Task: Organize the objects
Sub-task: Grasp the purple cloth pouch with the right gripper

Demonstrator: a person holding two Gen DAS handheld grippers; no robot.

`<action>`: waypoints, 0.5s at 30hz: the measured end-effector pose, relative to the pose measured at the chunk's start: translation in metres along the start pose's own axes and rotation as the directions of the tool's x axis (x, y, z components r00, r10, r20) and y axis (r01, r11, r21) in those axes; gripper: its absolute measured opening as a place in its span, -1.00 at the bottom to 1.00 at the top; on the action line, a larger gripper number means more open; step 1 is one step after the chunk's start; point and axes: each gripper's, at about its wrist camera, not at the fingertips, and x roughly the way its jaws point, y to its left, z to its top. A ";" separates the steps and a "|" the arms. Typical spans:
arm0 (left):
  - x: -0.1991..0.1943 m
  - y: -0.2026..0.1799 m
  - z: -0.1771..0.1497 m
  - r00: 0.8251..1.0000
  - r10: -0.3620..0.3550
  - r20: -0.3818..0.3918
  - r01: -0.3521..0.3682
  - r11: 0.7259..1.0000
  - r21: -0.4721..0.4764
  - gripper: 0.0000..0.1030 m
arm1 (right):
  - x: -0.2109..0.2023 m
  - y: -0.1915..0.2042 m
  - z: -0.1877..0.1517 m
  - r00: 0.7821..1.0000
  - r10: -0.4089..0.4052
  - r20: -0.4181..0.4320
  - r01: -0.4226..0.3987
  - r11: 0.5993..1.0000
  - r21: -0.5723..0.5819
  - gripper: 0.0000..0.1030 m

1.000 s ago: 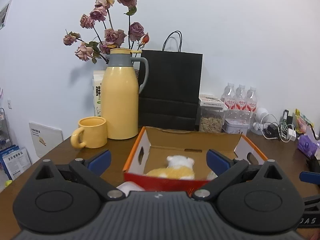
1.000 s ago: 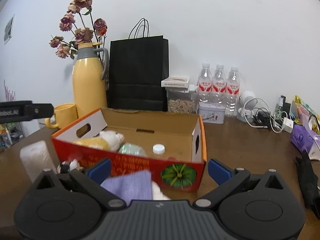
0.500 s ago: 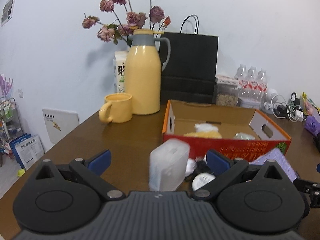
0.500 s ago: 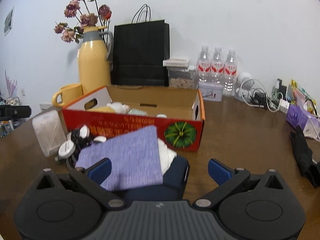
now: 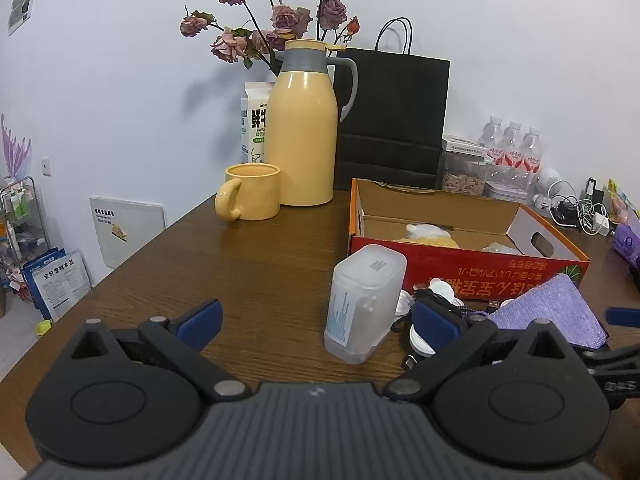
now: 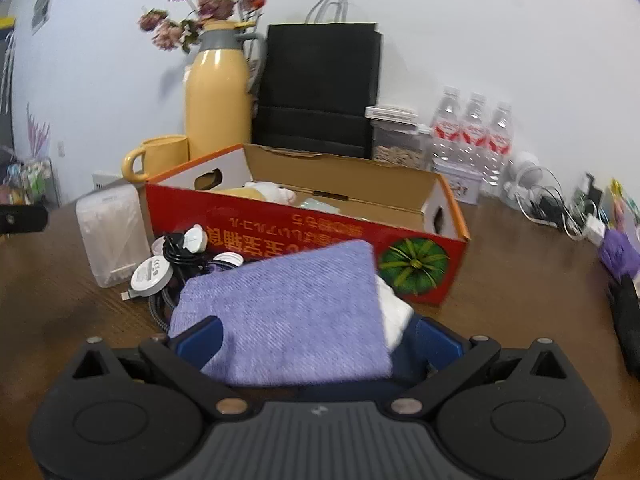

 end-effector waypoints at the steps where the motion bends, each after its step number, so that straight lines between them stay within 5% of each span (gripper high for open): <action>1: 0.000 0.001 0.000 1.000 0.002 0.000 -0.002 1.000 0.001 1.00 | 0.005 0.004 0.001 1.000 -0.004 -0.004 0.003 1.000 -0.018 1.00; 11: 0.003 0.009 -0.006 1.000 0.006 -0.012 -0.006 1.000 -0.014 1.00 | 0.024 0.028 -0.005 0.998 -0.054 0.013 0.056 0.985 -0.162 0.90; 15: 0.004 0.010 -0.009 1.000 0.004 -0.019 -0.005 1.000 -0.016 1.00 | 0.022 0.031 -0.005 0.998 -0.055 0.029 0.059 0.981 -0.185 0.46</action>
